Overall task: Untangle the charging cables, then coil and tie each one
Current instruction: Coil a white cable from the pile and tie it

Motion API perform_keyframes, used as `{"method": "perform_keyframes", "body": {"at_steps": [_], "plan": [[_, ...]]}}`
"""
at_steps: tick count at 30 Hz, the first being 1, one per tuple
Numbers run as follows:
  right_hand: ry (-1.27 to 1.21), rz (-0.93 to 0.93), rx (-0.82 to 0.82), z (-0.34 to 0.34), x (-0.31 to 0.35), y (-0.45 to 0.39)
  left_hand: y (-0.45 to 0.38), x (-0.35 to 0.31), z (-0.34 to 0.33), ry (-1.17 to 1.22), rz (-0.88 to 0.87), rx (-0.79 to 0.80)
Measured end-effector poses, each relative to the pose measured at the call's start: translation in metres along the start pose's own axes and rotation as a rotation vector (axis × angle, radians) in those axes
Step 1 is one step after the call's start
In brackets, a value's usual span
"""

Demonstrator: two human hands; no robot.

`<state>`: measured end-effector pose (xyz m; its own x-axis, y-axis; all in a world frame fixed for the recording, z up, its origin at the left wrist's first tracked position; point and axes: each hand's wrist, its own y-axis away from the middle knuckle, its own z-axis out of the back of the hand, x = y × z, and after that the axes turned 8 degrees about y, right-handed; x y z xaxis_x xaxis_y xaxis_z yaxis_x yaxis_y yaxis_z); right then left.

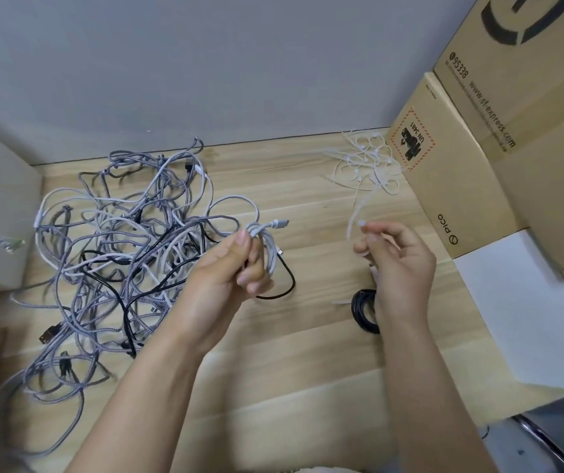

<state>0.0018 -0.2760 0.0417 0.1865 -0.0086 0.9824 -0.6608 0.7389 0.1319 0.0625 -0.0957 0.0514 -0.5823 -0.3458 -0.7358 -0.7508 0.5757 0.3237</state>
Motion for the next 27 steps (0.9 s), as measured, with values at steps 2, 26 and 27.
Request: {"method": "perform_keyframes", "body": {"at_steps": [2, 26, 27], "plan": [[-0.168, -0.052, 0.103, -0.005, 0.015, 0.033, 0.01, 0.001, -0.001, -0.045, -0.003, -0.036], [-0.29, -0.433, 0.362, -0.021, 0.029, 0.126, 0.084, 0.005, -0.021, -1.044, -0.414, 0.121], [-0.354, -0.455, 0.377, -0.02, 0.03, 0.125, 0.084, 0.004, -0.021, -1.039, -0.414, 0.135]]}}
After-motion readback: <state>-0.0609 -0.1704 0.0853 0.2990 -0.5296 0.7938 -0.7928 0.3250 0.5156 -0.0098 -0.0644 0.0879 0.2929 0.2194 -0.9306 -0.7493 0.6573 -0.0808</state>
